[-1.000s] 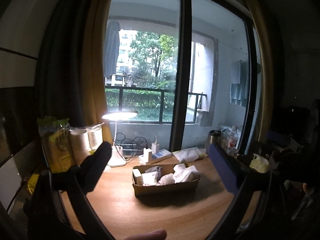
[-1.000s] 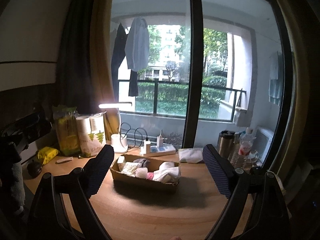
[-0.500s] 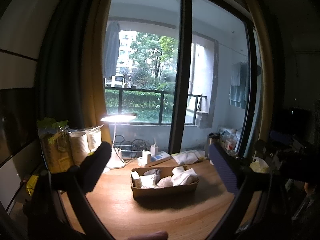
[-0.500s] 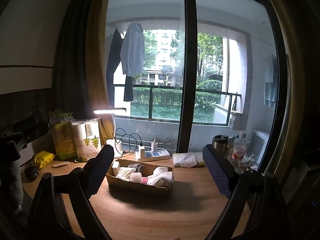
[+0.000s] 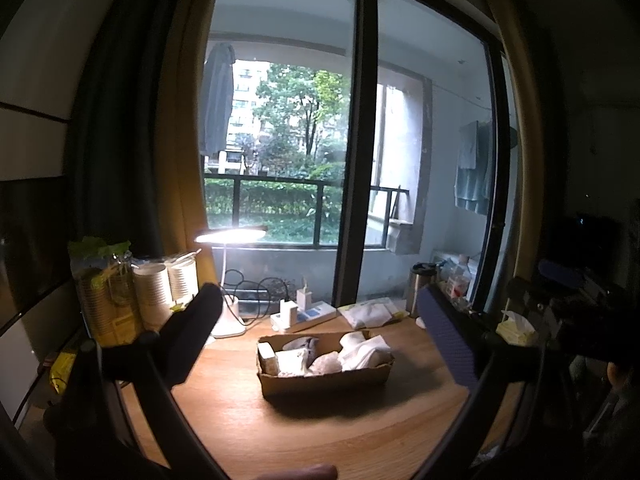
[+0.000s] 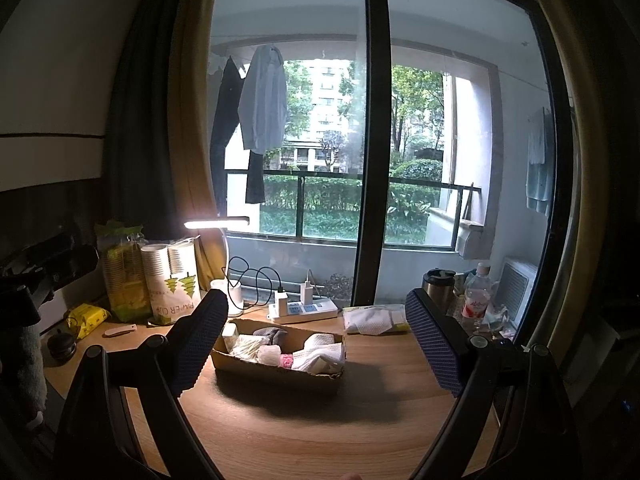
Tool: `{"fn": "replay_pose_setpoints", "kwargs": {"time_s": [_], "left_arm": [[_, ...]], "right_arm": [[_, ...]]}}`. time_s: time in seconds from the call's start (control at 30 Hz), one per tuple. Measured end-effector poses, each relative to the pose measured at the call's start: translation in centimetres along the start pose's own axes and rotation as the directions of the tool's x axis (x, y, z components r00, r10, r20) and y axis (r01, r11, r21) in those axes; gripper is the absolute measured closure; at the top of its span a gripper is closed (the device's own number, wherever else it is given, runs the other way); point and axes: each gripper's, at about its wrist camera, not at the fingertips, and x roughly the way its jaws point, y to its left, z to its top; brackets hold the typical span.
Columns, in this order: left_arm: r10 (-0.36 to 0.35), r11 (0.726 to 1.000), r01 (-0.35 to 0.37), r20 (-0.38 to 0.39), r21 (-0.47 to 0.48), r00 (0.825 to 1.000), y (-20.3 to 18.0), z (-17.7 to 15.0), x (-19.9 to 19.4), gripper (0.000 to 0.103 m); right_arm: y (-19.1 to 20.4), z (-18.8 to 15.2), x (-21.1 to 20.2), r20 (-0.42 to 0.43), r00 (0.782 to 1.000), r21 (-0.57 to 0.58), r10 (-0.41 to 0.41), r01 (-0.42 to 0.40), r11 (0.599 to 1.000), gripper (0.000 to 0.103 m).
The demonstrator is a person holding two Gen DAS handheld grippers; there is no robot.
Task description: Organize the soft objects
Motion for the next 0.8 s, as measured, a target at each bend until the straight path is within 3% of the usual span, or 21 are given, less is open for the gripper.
{"fn": "replay_pose_setpoints", "kwargs": {"time_s": [0.8], "left_arm": [[-0.009,1.0,0.01,-0.004,0.006,1.0,-0.35,0.0,0.17,0.004]], "right_arm": [[-0.37,-0.02,-0.14,-0.003,1.0,0.004,-0.006,0.006,1.0,0.011]]}}
